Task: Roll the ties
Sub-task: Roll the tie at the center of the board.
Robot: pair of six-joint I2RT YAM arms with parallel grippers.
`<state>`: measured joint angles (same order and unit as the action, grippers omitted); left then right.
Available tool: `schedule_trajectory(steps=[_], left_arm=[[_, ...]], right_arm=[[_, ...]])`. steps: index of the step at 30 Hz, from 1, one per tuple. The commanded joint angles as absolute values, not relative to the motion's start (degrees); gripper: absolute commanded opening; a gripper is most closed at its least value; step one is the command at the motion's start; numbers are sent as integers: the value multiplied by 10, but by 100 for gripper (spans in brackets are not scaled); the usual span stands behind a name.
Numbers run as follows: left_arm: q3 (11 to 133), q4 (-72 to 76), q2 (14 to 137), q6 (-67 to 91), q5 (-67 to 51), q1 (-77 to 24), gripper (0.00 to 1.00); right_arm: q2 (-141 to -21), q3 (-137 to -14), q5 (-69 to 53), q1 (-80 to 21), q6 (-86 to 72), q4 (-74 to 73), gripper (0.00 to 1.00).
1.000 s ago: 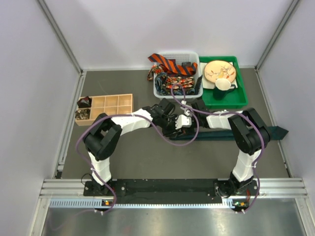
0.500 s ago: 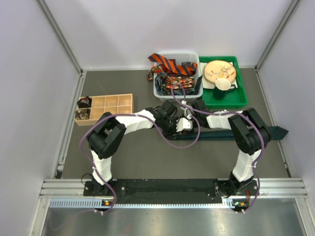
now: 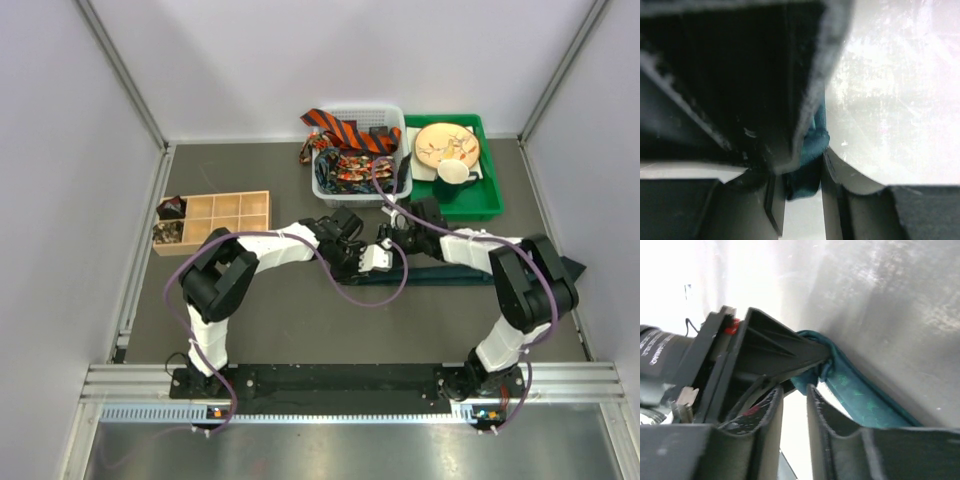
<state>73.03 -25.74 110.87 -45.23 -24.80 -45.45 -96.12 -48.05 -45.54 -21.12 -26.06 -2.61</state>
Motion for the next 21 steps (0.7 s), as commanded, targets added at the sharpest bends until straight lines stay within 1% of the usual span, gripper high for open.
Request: schedule_trajectory(steps=[1, 8, 12, 19, 21], left_arm=[[723, -319, 1137, -466, -236, -455, 34], [728, -325, 1141, -467, -249, -455, 35], [733, -330, 1143, -470, -251, -454, 35], [737, -336, 1146, -475, -257, -454, 35], [739, -337, 1146, -475, -256, -454, 35]], right_arm=[[-947, -460, -511, -211, -279, 24, 28], [-997, -447, -532, -211, -304, 90, 30], [-1012, -431, -541, -211, -327, 153, 35], [-1033, -426, -534, -214, -338, 202, 35], [-1037, -429, -534, -217, -338, 203, 32]])
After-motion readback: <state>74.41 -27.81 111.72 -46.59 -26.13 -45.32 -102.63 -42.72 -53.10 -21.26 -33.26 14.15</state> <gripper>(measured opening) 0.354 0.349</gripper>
